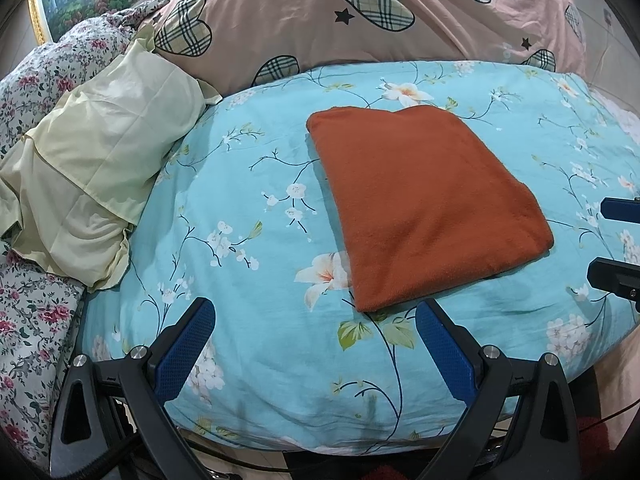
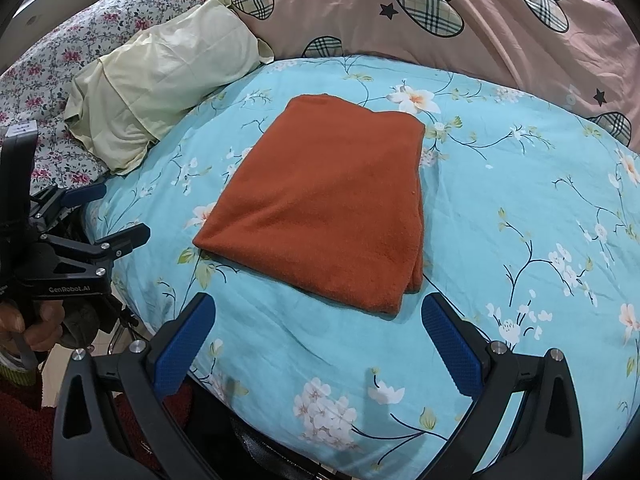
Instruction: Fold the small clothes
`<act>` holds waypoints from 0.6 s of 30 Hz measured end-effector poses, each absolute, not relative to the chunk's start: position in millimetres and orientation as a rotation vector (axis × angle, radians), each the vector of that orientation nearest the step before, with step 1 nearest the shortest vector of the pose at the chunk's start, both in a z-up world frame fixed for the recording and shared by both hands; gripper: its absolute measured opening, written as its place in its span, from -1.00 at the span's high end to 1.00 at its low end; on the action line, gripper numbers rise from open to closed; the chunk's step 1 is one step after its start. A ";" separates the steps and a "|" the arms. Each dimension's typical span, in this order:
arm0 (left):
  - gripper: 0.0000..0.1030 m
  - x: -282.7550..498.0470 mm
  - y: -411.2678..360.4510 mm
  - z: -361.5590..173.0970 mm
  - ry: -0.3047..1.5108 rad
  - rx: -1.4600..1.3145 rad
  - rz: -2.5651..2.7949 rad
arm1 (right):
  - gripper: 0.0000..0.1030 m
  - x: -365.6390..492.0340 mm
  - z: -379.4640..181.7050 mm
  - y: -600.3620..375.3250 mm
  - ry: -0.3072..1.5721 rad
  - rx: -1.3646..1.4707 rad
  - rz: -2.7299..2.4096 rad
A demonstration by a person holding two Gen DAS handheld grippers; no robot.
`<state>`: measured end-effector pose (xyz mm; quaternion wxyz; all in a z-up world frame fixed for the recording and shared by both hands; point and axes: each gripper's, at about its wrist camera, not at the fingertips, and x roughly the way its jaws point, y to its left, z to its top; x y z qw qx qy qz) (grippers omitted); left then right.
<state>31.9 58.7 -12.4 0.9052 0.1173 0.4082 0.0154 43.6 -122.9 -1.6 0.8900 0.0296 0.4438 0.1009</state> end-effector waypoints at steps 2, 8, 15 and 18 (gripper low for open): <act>-0.96 32.5 58.8 -12.1 0.843 0.245 0.030 | -0.99 44.0 -1.2 -122.9 0.921 0.060 0.211; -0.96 33.0 59.0 -12.0 0.841 0.244 0.029 | -0.99 45.8 -0.2 -122.9 0.920 0.061 0.218; -0.96 36.6 58.9 -8.9 0.836 0.250 0.022 | -0.99 50.1 1.2 -125.5 0.917 0.058 0.230; -0.96 37.5 58.5 -8.4 0.834 0.251 0.020 | -0.99 50.0 1.4 -125.1 0.916 0.058 0.229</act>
